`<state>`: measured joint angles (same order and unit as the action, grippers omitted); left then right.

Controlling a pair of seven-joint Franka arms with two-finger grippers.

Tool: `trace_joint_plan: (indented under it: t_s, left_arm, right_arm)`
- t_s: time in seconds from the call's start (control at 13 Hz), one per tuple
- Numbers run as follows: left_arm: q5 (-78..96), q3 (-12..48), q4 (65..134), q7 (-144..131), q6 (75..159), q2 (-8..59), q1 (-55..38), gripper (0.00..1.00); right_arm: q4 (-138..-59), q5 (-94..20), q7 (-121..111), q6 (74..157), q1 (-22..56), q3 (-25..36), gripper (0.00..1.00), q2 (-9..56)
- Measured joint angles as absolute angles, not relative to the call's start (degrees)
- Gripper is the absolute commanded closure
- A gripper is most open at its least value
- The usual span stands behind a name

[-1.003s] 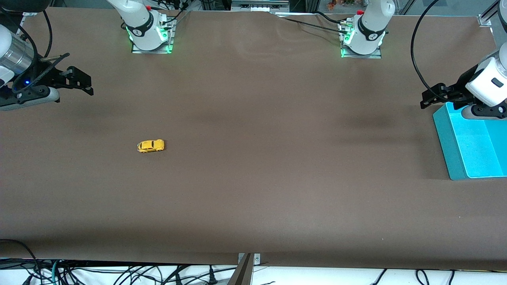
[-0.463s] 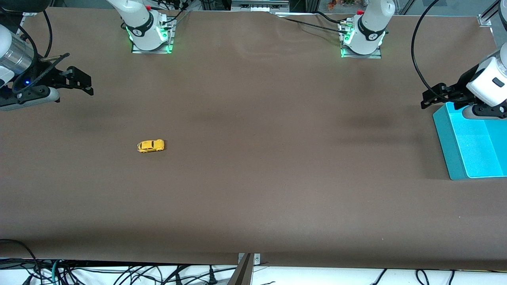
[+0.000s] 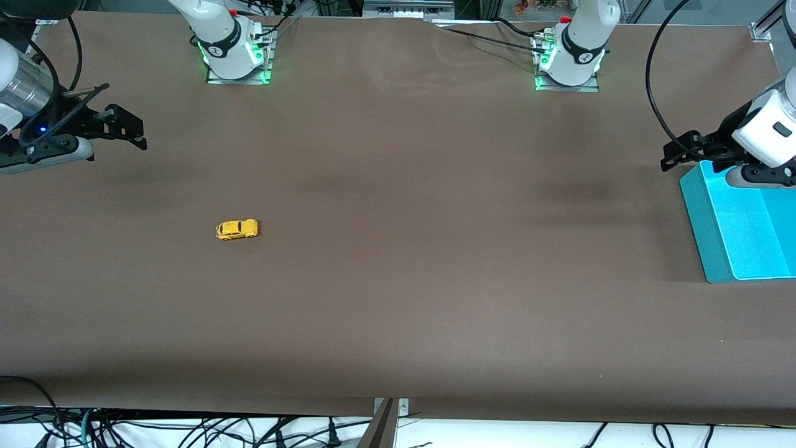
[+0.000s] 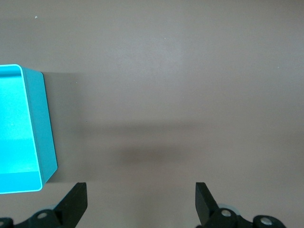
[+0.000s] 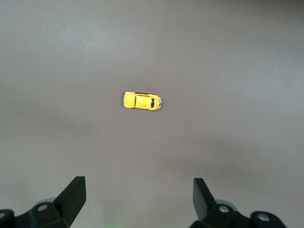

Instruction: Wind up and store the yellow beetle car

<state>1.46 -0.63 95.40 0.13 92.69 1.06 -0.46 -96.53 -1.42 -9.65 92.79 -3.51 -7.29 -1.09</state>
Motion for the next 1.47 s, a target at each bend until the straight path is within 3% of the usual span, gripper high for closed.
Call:
trace_joint_plan:
  t_s: [0.54, 1.16, 1.47]
  left_arm:
    - [1.5, -0.6, 95.4, 0.1, 92.7, 1.1, -0.5, 0.00]
    - [1.5, -0.6, 95.3, 0.1, 92.7, 1.1, -0.5, 0.00]
    - [1.5, -0.6, 95.3, 0.1, 92.5, 1.1, -0.5, 0.00]
  right_arm:
    - [-98.9, -1.4, -9.7, 93.6, -3.5, -7.3, 0.00, -0.6]
    - [-113.0, -1.4, -9.9, 109.9, -3.5, -7.4, 0.00, 0.8]
    - [-119.9, -1.4, -17.1, 115.2, -3.4, -10.7, 0.00, 1.4]
